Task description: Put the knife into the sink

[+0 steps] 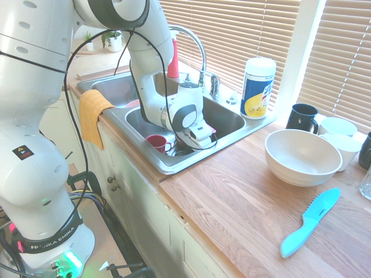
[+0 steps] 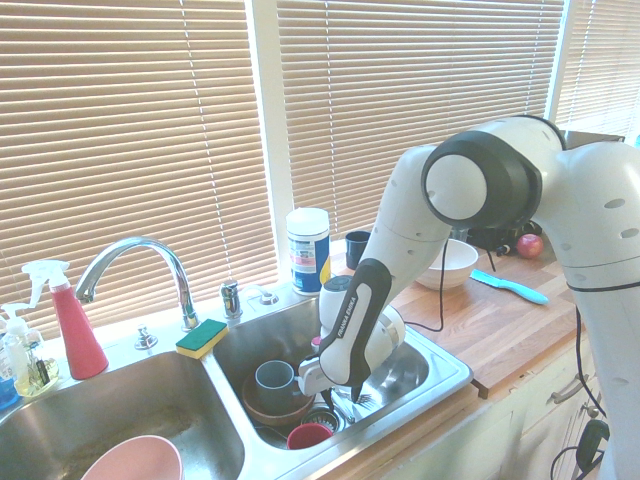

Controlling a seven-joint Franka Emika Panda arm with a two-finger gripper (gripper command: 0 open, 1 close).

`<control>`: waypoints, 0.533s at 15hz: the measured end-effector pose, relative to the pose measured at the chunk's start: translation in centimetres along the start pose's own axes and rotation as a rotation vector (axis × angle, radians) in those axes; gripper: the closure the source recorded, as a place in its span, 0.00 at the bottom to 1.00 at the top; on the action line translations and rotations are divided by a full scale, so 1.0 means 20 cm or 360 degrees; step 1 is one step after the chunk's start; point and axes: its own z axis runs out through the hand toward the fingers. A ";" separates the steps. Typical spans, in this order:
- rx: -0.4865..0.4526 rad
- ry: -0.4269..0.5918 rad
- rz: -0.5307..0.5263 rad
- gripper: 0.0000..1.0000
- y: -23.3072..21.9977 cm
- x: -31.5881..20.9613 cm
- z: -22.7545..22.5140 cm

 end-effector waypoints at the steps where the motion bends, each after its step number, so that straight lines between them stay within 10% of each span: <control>1: 0.0009 0.0007 0.0001 0.00 0.00 0.00 -0.03; 8: 0.0083 0.0101 -0.0074 0.00 0.04 -0.03 -0.51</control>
